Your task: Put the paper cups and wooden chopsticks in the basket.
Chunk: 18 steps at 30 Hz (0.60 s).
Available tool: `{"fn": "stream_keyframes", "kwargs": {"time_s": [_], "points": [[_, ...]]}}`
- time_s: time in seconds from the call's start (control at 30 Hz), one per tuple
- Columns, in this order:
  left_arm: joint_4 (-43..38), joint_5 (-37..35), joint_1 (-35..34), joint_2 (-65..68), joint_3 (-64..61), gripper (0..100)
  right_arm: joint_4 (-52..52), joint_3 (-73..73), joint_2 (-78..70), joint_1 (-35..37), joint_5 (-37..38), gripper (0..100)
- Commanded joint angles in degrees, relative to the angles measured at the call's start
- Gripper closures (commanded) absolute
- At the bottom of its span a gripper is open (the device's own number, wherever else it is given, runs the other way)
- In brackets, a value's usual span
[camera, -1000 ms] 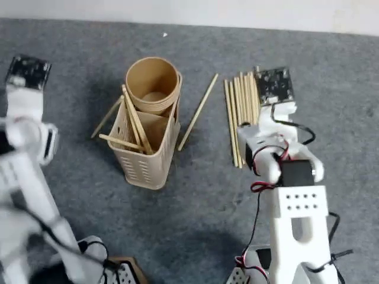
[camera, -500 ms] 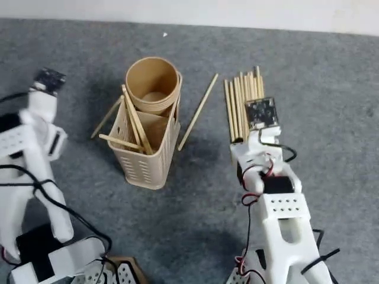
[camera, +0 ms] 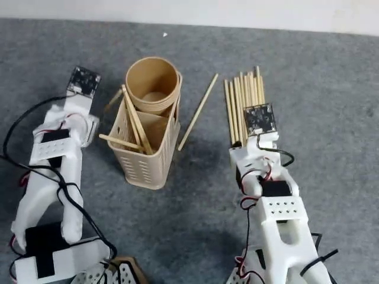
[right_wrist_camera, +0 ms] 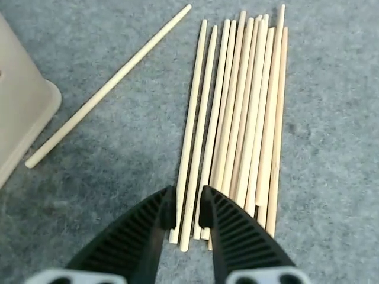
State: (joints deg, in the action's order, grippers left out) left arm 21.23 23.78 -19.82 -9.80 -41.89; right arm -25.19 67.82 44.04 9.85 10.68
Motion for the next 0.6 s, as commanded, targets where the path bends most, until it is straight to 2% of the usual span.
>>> {"fn": "stream_keyframes", "kwargs": {"time_s": [0.0, 0.1, 0.4, 0.47, 0.57], "points": [[-6.5, -4.8, 1.3, -0.2, 0.4, 72, 0.7, -0.3, 0.0, -0.3, 0.4, 91.6], [-8.7, -6.2, 1.2, -0.2, 0.3, 72, 0.7, -0.3, 0.0, -0.3, 0.3, 91.6], [-8.4, -6.3, -0.5, -0.2, 1.9, 76, 0.7, -0.3, 0.0, -0.3, 0.3, 91.6], [-4.7, -6.3, 0.1, -0.1, 2.9, 74, 0.7, -0.3, 0.0, -0.3, 0.3, 91.6], [6.6, -6.3, 2.7, 1.3, 9.0, 73, 0.7, -0.2, 0.0, -0.3, 0.3, 91.6]]}}
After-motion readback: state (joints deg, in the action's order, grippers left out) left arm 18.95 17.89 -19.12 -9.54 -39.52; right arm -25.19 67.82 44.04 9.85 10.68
